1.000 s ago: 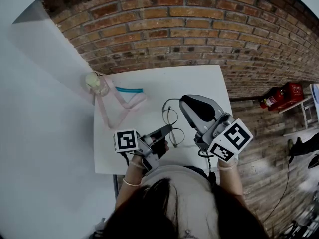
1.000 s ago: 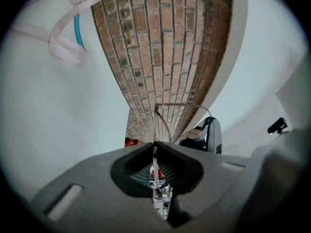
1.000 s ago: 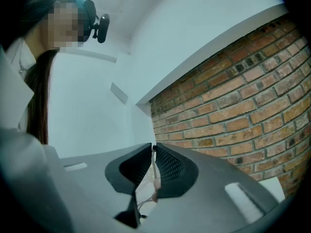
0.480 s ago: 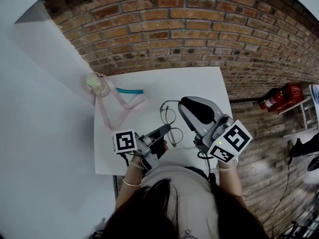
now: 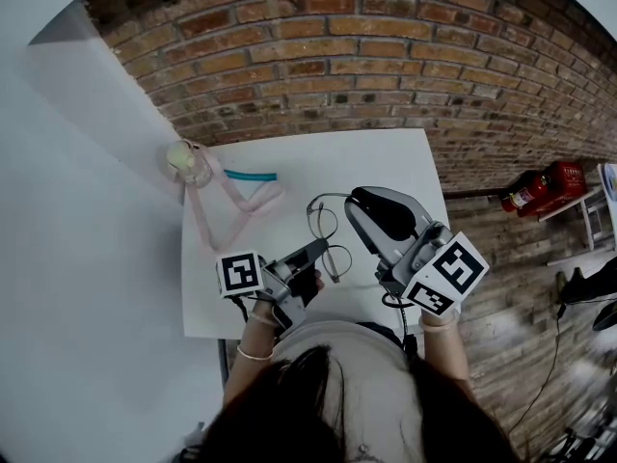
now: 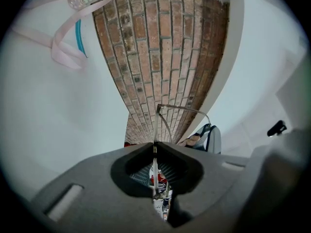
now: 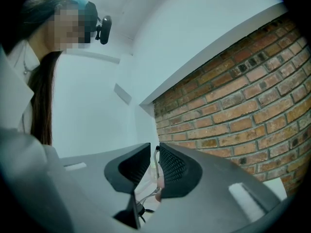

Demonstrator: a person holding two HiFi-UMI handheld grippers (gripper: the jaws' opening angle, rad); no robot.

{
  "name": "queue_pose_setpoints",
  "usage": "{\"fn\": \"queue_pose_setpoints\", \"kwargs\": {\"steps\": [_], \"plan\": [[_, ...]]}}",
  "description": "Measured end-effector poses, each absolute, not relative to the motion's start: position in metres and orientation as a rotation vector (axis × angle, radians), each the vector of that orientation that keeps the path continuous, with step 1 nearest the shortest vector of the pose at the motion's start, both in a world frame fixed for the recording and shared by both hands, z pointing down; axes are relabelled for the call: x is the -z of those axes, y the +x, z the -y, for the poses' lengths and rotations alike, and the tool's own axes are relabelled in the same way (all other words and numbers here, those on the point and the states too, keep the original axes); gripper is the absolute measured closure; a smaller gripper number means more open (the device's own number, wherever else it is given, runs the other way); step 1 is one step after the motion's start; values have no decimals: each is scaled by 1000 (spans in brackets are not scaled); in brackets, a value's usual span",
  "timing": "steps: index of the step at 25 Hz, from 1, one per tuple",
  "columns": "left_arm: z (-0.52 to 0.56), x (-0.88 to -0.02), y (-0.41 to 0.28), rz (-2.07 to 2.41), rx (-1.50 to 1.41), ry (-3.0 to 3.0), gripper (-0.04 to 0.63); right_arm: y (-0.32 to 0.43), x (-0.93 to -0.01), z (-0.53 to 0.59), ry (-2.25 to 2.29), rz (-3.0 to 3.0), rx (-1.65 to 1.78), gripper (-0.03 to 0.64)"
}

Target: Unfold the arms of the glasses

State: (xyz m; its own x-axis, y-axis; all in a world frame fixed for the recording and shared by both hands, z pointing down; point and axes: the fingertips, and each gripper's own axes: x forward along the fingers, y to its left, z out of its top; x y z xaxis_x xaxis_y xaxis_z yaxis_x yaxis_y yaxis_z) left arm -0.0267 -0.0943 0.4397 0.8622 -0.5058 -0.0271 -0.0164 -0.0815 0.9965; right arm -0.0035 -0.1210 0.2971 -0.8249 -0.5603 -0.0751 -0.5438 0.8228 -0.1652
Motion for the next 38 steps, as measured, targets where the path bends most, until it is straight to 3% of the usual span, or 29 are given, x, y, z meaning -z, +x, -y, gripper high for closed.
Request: {"fn": "queue_pose_setpoints", "kwargs": {"steps": [38], "plan": [[92, -430, -29, 406, 413, 1654, 572, -1, -331, 128, -904, -2916, 348, 566]]}}
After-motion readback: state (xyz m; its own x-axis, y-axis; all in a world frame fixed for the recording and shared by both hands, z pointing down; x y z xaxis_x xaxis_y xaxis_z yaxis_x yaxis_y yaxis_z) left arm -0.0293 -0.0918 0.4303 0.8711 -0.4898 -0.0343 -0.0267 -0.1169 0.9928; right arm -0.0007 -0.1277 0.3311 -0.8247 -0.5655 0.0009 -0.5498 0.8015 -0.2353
